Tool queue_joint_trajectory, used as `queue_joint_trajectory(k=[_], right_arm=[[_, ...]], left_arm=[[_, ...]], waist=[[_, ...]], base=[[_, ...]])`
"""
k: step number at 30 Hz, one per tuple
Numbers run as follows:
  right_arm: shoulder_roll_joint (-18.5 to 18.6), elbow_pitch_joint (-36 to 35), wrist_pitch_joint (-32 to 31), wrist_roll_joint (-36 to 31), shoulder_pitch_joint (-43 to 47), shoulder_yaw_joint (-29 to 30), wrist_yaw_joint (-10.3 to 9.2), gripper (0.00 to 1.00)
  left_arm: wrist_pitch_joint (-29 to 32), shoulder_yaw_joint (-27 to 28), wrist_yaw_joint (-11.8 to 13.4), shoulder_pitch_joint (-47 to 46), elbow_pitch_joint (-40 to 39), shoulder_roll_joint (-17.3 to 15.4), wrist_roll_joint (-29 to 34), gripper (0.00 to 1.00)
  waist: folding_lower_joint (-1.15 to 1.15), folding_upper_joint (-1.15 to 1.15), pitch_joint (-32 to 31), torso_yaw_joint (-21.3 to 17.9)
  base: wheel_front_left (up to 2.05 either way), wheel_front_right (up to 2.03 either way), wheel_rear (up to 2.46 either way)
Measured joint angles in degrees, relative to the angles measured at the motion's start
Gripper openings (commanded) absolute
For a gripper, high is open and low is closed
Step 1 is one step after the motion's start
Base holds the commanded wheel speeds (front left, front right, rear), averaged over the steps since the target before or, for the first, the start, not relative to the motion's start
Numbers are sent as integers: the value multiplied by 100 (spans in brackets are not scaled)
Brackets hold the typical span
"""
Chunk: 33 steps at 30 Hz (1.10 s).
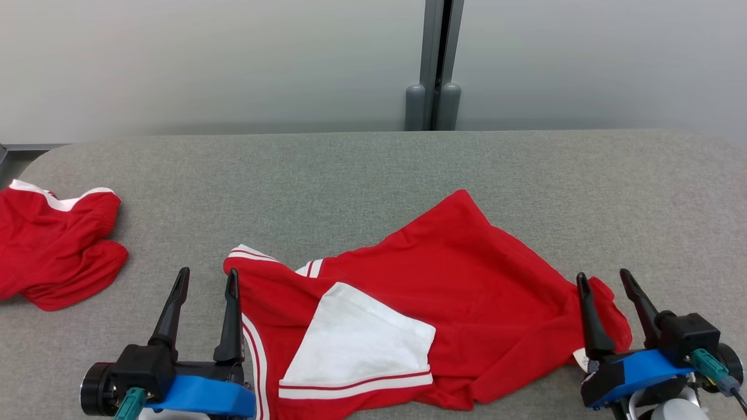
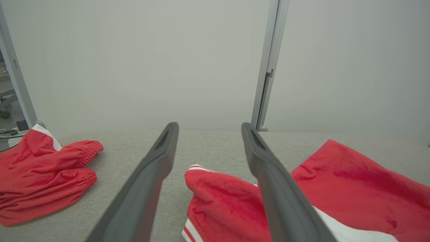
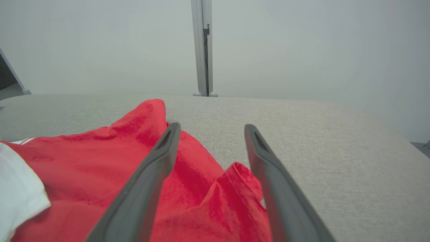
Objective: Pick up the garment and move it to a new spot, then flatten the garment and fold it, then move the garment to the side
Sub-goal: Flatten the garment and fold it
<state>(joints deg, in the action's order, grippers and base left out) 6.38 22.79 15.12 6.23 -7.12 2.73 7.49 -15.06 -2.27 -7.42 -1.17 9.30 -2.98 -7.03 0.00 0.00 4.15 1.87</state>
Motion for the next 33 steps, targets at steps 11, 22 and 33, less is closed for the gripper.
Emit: queue_joint_trajectory(k=[11,22,33], right_arm=[[-275,-1023,0,-118,87,-786,0,100],[-339,-856,1,-96,177,-944,0,100],[-347,-701,0,-162,-9,-922,0,100]], left_arm=[[0,-22,0,43,24,-54,4,100],[0,-67,0,-128,124,-203,4,100],[-2,-480,0,-1415,925,-638,-166,100]], waist=[[1,0,-74,74],[1,0,14,63],[1,0,310,-122]], base=[[0,0,0],[0,0,0],[0,0,0]])
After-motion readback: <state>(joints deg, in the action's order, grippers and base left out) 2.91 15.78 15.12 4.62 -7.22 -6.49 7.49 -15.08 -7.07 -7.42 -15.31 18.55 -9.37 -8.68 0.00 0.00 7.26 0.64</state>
